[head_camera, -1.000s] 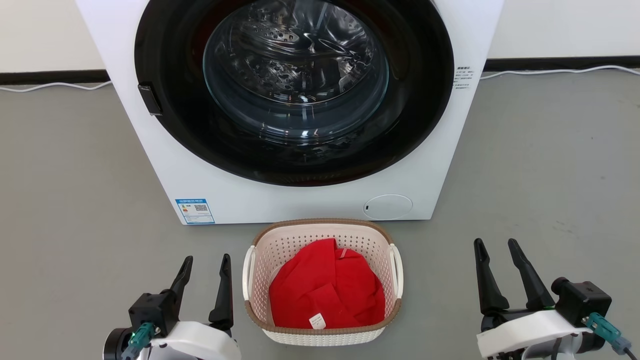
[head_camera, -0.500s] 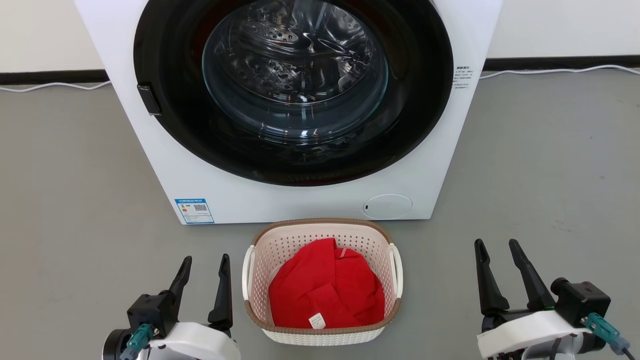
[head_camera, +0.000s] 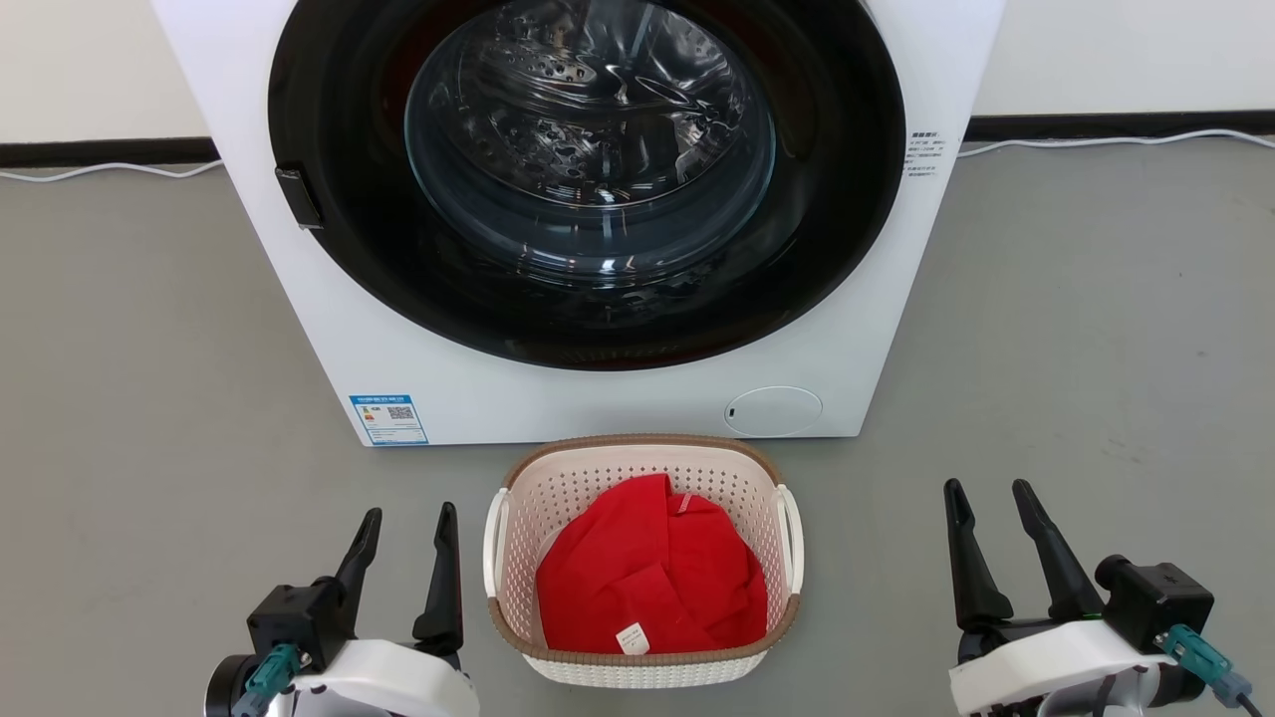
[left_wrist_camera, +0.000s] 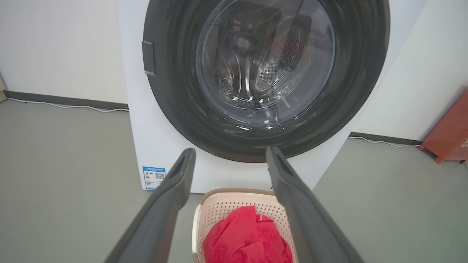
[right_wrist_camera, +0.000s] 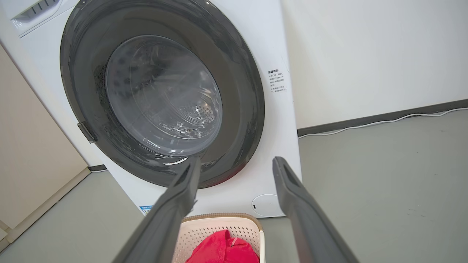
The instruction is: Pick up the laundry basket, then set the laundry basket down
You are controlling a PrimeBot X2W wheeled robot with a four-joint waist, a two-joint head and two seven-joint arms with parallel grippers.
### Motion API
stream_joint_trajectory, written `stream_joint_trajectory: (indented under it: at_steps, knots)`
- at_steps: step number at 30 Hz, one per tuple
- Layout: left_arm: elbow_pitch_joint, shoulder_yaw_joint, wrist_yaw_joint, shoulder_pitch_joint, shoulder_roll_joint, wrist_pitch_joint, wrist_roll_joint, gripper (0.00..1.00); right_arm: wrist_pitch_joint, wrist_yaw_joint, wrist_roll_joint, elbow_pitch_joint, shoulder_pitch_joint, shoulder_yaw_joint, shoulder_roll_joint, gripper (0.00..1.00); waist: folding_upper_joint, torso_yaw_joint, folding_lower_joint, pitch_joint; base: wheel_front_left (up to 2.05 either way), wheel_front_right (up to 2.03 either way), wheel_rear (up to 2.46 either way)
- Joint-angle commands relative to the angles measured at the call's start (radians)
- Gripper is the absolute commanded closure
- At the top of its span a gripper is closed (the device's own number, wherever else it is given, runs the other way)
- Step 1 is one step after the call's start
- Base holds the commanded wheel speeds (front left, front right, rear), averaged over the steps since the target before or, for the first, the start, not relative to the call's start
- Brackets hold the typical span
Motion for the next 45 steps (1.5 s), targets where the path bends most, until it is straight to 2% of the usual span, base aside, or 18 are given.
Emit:
stream_joint_trajectory:
  at_steps: [1,31,40,41,45]
  knots:
    - [-0.034,0.032,-0.005,-0.018,0.004,-0.009,-0.013,0.00,-0.011,0.007,-0.002,-0.022,-0.008,0.022,-0.001,0.00,0.0000,0.000,0.0001,0.000,0.00,0.00,0.00]
    - [-0.023,0.032,-0.006,-0.017,0.004,-0.009,-0.033,0.00,-0.011,0.007,0.003,-0.024,-0.012,0.021,0.002,0.00,0.0000,0.002,0.0001,0.010,0.00,0.00,0.00]
    - [-0.006,0.027,-0.018,-0.020,0.004,-0.009,-0.059,0.00,-0.011,0.007,0.003,-0.020,-0.016,0.020,0.001,0.00,0.0000,0.002,0.0001,0.013,0.00,0.00,0.00]
    - [0.015,0.000,-0.010,0.004,0.000,0.000,-0.054,1.00,0.000,0.000,0.002,0.002,0.000,-0.002,0.005,1.00,0.0000,0.002,0.0001,0.013,0.00,0.00,0.00]
    - [0.063,0.000,-0.009,0.023,-0.007,0.007,-0.058,1.00,0.002,0.000,0.005,0.045,0.019,0.000,0.013,1.00,0.0000,0.002,0.0001,0.013,0.00,0.00,0.00]
